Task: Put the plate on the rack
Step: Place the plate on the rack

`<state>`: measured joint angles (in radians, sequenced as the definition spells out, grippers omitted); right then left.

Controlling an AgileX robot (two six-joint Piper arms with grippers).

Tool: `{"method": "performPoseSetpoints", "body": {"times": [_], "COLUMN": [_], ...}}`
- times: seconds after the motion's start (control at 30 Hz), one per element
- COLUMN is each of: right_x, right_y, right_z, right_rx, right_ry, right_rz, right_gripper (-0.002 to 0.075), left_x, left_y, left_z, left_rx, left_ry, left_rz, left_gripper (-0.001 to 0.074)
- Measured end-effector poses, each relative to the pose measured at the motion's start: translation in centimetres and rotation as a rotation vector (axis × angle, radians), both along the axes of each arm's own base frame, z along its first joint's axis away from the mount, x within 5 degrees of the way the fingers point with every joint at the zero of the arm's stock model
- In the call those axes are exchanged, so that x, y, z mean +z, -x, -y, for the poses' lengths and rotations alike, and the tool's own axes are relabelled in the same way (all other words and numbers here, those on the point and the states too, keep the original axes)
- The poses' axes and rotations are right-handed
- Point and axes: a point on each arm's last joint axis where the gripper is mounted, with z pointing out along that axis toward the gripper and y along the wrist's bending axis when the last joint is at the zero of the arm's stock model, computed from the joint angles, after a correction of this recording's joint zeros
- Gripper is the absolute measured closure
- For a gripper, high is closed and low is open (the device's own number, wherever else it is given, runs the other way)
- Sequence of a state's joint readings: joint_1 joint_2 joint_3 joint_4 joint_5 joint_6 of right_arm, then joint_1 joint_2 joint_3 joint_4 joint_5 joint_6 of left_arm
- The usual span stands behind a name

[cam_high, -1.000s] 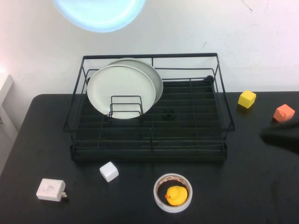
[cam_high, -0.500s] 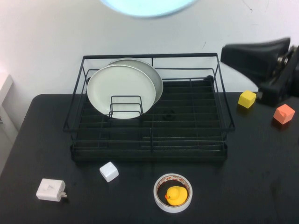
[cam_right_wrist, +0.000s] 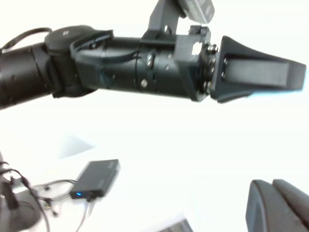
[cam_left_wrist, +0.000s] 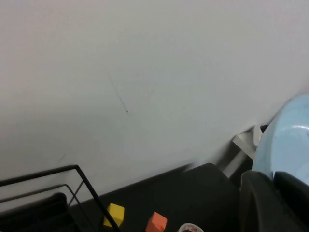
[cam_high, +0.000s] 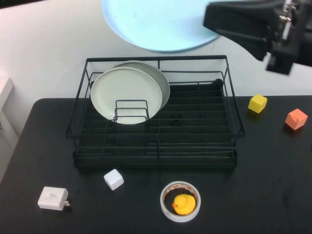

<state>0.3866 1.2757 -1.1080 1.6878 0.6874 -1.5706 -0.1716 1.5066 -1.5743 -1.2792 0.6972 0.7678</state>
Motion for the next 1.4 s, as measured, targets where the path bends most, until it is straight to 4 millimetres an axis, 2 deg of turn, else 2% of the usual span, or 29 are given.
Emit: {"method": "performPoseSetpoints", "body": {"times": [0.13,0.33,0.77,0.9,1.07,1.2,1.33,1.4], "right_x": [-0.1,-1.3,-1.3,-1.2,-1.0,-1.8,-2.3,-1.6], "right_y": [-1.6,-3.2,-3.3,-3.1,-1.7,-0.8,-0.4,0.2], "right_z": [-0.9,-1.5,-1.5,-1.6,-1.9,-2.1,-1.6,-1.0], "right_rx": [0.031,0.035,0.023,0.046,0.198,0.293,0.24,0.182], "right_ry": [-0.006,0.007,0.035,0.037,0.018,0.08,0.175,0.178], "right_rz": [-0.019,-0.064,-0.004,0.014,0.007,-0.116,-0.217,-0.203], "right_gripper": [0.0728,0.0728,0.0728,0.0728,0.0728,0.0728,0.0728,0.0728], "left_x": [-0.1,-0.5,-1.9,-2.1,-1.7,-1.2,-1.0,-1.1], "left_y": [0.1,0.3,1.0,0.7,0.0,-0.6,-0.9,-0.9], "left_z": [0.1,0.2,0.3,0.0,-0.4,-0.9,-1.1,-1.1], "left_rx": [-0.015,-0.04,-0.119,-0.081,0.008,0.097,0.14,0.143], "left_ry": [0.003,-0.044,-0.222,-0.265,-0.248,-0.211,-0.173,-0.175], "left_rz": [-0.016,-0.03,-0.061,-0.044,-0.003,0.02,0.009,0.006], "left_gripper": [0.0729,0.0723,0.0727,0.0727,0.0727,0.0727,0.0727,0.0727]}}
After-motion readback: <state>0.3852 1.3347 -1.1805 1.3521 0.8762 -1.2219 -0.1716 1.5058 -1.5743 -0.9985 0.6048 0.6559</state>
